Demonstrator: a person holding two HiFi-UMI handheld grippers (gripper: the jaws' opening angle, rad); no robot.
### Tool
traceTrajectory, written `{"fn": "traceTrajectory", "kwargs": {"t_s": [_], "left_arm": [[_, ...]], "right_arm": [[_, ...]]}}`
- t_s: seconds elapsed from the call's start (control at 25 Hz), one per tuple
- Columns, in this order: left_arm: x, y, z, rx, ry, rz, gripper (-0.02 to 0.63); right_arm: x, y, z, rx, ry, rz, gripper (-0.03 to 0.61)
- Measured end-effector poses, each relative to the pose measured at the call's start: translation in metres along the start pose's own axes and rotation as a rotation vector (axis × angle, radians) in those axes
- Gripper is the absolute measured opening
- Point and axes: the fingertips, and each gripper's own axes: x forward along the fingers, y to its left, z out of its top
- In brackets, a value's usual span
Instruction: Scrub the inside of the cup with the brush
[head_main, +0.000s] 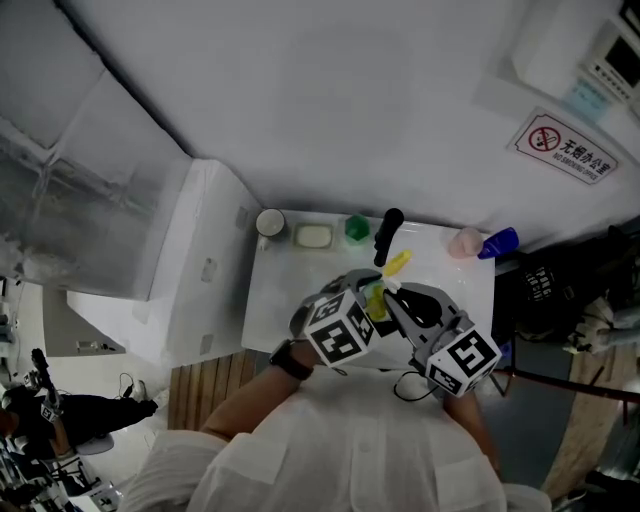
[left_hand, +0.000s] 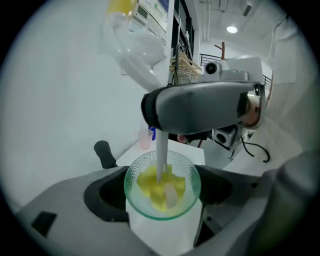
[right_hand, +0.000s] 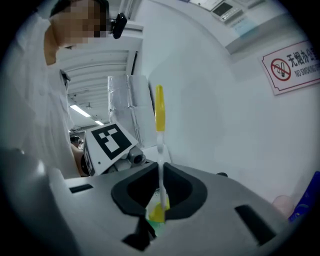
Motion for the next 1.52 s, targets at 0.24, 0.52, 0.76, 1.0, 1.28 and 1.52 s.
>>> {"fn": "traceTrajectory", "kwargs": {"t_s": [0.24,0.52,0.76,1.0,1.28,1.52], "left_arm": [[0.008,0.006,-0.009,-0.011,0.009,0.0,0.39],[0.034,-0.001,0.0,0.007,0.016,-0.041,0.39],[0.066,-0.005,0.018,0.007,0.005,-0.069,0.39],[0.106,0.002,0.044,0.005,-0.014,-0.049,0.39],[0.152,0.04,0.064,-0.035,-0.027,0.053,0.39],[0.191,0.074,0.062,-0.067,-0.021,0.118,0.39]], "right_arm": [[-0.025,-0.009,0.04,0.011,-0.11,-0.052,0.031],[-0.069,-0.027,0.075,-0.035,-0.193,-0.156,0.031],[-0.126,-0.066,0.087,-0.044,-0.249,-0.307,0.031],[-0.172,-0.104,0.067,-0.004,-0.244,-0.422,0.031],[-0.207,-0.13,0.04,0.036,-0.214,-0.466,0.031],[-0.231,-0.151,0.028,0.053,-0.196,-0.489,0.031]]}}
